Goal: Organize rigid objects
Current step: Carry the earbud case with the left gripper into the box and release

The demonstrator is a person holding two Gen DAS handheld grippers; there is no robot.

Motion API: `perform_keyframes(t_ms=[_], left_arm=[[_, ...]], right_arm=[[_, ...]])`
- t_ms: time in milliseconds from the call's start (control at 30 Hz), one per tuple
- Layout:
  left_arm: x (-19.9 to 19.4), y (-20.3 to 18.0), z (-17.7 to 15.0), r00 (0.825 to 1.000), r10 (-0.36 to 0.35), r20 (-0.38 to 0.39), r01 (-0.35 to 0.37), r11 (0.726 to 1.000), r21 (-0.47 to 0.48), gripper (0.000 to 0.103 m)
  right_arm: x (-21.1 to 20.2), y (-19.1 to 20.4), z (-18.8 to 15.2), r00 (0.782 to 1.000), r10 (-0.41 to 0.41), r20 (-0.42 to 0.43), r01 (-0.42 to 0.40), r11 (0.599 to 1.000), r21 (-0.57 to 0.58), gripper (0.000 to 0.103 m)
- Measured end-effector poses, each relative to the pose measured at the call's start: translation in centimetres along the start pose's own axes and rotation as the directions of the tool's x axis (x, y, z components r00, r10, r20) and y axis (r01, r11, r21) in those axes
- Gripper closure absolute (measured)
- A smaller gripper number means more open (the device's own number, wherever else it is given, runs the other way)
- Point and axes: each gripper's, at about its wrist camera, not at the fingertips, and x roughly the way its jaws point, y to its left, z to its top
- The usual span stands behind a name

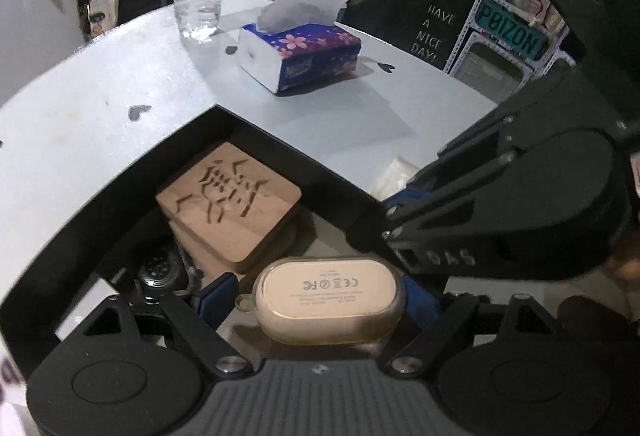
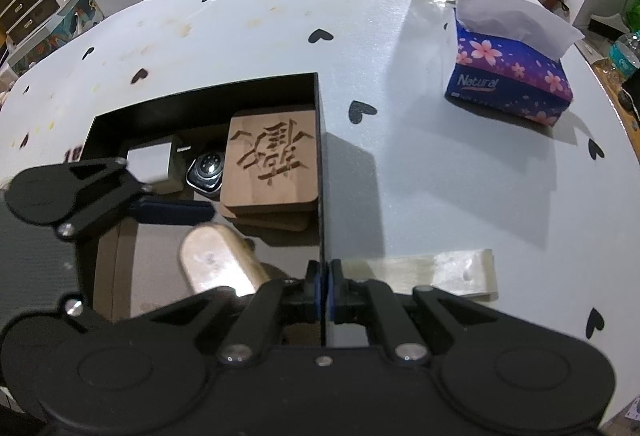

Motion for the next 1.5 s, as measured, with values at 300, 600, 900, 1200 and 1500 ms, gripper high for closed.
perform_keyframes(t_ms=[300,600,900,1200,1500], left_arm=[[-1.2,1.5,-0.5,1.0,-0.023,0.021,0.025,0.993,-0.112,0.001],[-2.6,1.5,-0.9,0.999,-0.006,0.034,0.011,0.99,-0.144,0.001],[-3.4,1.7,-1.4,1.0,-0.016,0.019,0.019,0.98,-0.197,0.049],[-2.0,2.6,-1.8,0.997,-0.041,-0.072,0.024,0.975,-0.22,0.073],[-0.5,2.3,-1.2,0.994,-0.086,-0.072,0.07,0.977,-0.202,0.073]], right_arm=[[0.0,-0.1,0.0,1.0,0.004,0.0,-0.004,1.0,0.008,0.098],[0.0,-0.1,0.0,1.0,0.004,0.0,-0.004,1.0,0.008,0.098],[-0.1,0.0,0.0,1.0,0.004,0.001,-0.004,1.0,0.003,0.098],[-0.1,0.1,0.0,1.0,0.004,0.002,-0.004,1.0,0.002,0.098],[0.0,0.2,-0.1,1.0,-0.002,0.0,0.002,1.0,-0.003,0.099]])
